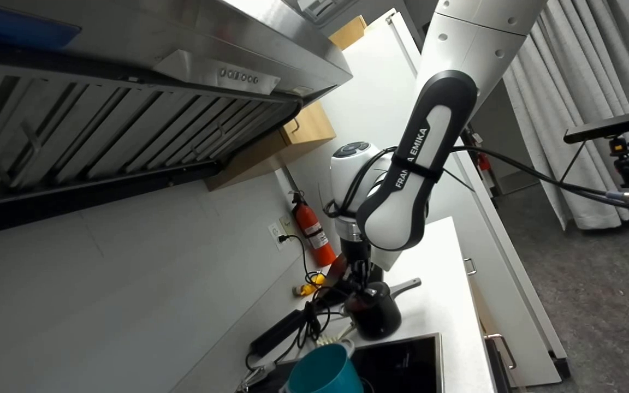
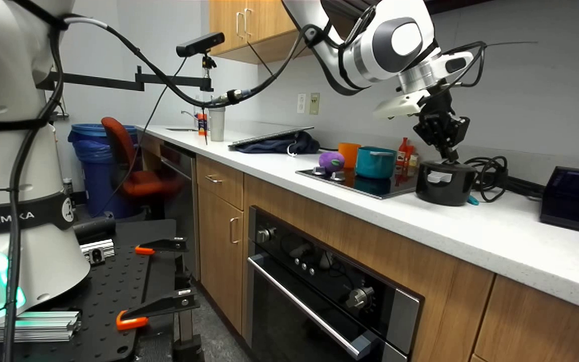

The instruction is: Put the watermelon plush toy on the counter and close the pot

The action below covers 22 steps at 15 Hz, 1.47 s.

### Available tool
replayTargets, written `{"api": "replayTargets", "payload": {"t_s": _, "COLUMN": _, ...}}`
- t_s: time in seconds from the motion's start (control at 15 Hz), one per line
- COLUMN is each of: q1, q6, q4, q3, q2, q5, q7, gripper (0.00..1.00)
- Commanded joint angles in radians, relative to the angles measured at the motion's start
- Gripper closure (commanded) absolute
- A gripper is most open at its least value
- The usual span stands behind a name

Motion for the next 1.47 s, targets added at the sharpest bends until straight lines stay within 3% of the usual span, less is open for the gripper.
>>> {"api": "replayTargets", "payload": {"t_s": 0.0, "q1": 0.019, "q6": -0.015, "q4": 0.022, "q3": -0.026, "q2": 0.013, "q5": -0.014, "q7": 0.046, "gripper": 0.98}}
{"api": "replayTargets", "payload": {"t_s": 0.87, "q1": 0.082, "q6": 0.010, "q4": -0.081, "q3": -0.063, "q2": -0.145, "q5": -0.103, "q7": 0.083, "gripper": 0.97}}
{"api": "replayTargets", "payload": {"t_s": 1.4, "q1": 0.134, "q6": 0.015, "q4": -0.284, "q3": -0.054, "q2": -0.288, "q5": -0.136, "q7": 0.065, "gripper": 0.97}}
